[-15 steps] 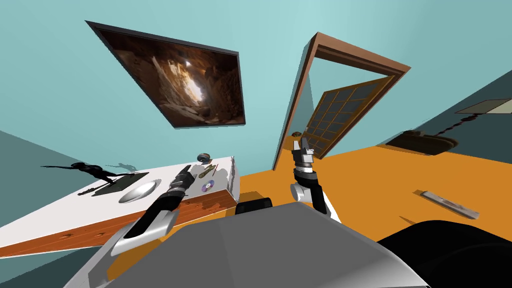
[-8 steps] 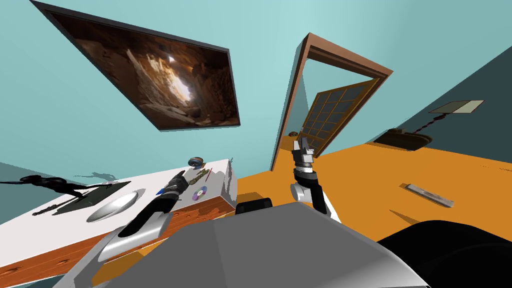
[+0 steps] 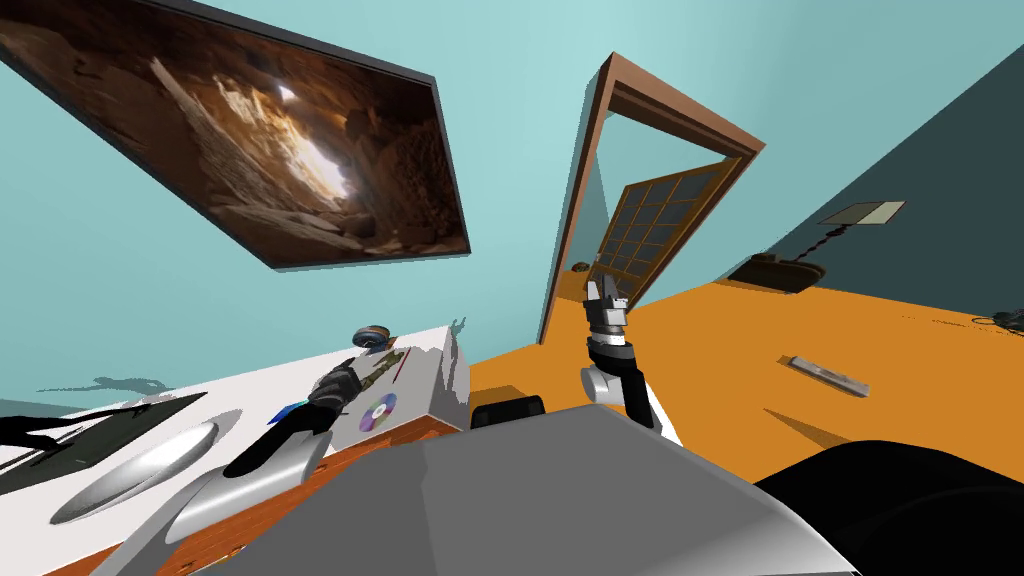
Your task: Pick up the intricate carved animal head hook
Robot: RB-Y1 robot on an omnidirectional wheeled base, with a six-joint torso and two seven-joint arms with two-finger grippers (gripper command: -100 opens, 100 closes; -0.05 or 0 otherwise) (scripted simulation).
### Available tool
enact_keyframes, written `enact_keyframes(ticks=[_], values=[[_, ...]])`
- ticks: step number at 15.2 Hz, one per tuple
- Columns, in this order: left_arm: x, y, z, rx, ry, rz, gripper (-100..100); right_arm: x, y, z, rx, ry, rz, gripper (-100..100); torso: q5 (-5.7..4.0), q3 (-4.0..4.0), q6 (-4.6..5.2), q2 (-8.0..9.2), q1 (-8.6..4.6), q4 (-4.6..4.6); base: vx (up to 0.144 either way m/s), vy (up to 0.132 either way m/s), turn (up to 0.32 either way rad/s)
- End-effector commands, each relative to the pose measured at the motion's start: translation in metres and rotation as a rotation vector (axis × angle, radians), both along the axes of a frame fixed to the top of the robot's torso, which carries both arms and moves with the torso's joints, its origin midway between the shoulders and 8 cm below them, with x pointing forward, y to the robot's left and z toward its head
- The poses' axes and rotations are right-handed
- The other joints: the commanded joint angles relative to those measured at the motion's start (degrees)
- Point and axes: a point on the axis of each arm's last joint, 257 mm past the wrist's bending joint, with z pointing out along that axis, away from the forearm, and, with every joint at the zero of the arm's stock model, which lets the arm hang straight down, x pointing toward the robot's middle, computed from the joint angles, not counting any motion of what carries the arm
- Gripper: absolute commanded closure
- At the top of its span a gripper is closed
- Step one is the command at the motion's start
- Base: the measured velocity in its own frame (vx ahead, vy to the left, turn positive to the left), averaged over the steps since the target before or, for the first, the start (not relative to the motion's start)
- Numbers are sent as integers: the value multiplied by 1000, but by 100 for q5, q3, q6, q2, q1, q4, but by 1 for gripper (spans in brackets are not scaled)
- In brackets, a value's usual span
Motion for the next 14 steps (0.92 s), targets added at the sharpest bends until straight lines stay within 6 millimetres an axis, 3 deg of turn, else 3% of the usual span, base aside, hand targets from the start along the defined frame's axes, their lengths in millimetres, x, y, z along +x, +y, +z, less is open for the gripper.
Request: enact_keyframes(ticks=[1, 2, 7, 14], values=[[-5, 5, -5, -12, 24, 22, -100, 0, 0, 0, 0, 0, 0, 0, 0, 0, 0, 0, 0, 0, 84, 1, -26], [-15, 16, -15, -32, 52, 61, -100, 0, 0, 0, 0, 0, 0, 0, 0, 2, -1, 4, 1, 1, 97, -2, -73], [-30, 28, -29, -59, 102, 111, -100, 0, 0, 0, 0, 0, 0, 0, 1, 1, 1, 2, 5, 1, 90, 6, -63], [-85, 57, -73, -156, 238, 275, -100, 0, 0, 0, 0, 0, 0, 0, 3, -8, 2, -14, 17, -2, 121, 34, -87]])
